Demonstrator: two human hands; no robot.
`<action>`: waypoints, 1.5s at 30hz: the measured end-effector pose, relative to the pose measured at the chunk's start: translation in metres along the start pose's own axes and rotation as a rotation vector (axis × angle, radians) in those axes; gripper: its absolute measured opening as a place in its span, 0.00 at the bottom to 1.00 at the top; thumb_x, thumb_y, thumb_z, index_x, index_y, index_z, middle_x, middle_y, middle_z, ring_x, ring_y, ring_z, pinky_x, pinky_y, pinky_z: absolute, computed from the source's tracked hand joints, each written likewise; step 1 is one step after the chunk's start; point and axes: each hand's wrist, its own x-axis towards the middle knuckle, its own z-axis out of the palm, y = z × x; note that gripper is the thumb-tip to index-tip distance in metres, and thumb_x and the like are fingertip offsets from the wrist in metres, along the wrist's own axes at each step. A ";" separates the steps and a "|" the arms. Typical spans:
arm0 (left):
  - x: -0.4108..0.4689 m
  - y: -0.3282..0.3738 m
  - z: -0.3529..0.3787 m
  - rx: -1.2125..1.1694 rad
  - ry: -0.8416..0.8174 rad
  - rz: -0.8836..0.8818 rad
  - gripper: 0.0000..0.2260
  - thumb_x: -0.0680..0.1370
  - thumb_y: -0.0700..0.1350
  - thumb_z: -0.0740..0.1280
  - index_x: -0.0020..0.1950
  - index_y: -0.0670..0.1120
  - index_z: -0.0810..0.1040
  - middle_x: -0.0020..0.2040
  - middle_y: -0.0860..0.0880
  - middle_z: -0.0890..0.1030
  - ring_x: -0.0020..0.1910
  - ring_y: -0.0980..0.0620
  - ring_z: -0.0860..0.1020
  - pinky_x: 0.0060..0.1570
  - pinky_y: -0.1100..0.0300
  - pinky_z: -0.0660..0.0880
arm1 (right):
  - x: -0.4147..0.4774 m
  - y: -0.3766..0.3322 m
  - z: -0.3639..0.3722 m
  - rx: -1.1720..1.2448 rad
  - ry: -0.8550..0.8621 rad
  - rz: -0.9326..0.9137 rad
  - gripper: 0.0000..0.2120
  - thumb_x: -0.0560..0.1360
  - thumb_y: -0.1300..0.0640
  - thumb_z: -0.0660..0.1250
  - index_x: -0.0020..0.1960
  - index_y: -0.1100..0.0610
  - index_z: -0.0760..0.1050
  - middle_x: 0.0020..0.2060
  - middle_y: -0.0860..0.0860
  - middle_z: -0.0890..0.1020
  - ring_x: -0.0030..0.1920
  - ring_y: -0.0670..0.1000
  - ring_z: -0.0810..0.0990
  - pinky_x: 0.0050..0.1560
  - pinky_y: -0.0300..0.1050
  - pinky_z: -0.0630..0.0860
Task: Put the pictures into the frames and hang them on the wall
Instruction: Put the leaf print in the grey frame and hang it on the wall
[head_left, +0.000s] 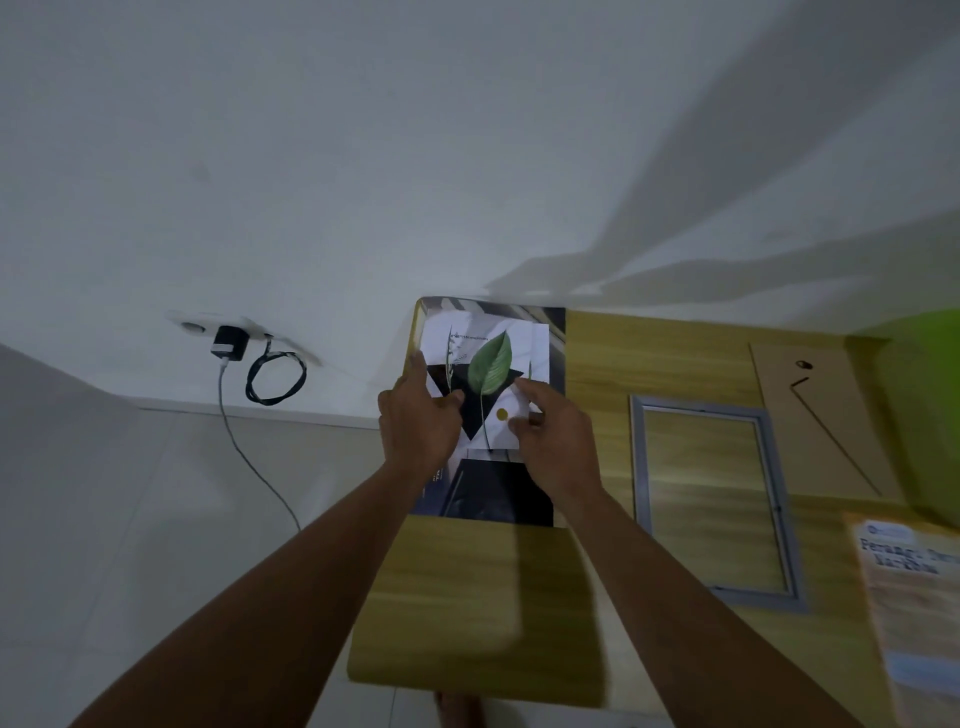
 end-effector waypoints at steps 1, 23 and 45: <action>0.003 -0.001 -0.001 -0.007 -0.001 -0.009 0.30 0.75 0.51 0.68 0.75 0.49 0.63 0.57 0.45 0.80 0.60 0.40 0.74 0.56 0.47 0.74 | 0.000 -0.001 -0.002 0.064 -0.007 0.035 0.22 0.75 0.66 0.69 0.67 0.52 0.75 0.57 0.44 0.80 0.49 0.40 0.80 0.47 0.27 0.74; 0.003 0.060 -0.042 -0.471 -0.193 0.039 0.21 0.69 0.37 0.72 0.59 0.54 0.81 0.46 0.50 0.86 0.45 0.49 0.85 0.51 0.46 0.81 | -0.018 -0.040 -0.040 0.059 -0.073 -0.036 0.17 0.79 0.45 0.65 0.66 0.48 0.74 0.56 0.40 0.80 0.55 0.43 0.78 0.47 0.32 0.72; -0.077 0.119 0.026 -0.559 -0.460 -0.414 0.16 0.79 0.47 0.67 0.65 0.45 0.72 0.60 0.47 0.76 0.56 0.45 0.76 0.56 0.48 0.77 | -0.067 0.009 -0.146 0.487 0.283 0.012 0.16 0.74 0.66 0.67 0.57 0.50 0.73 0.52 0.47 0.79 0.53 0.51 0.79 0.45 0.49 0.81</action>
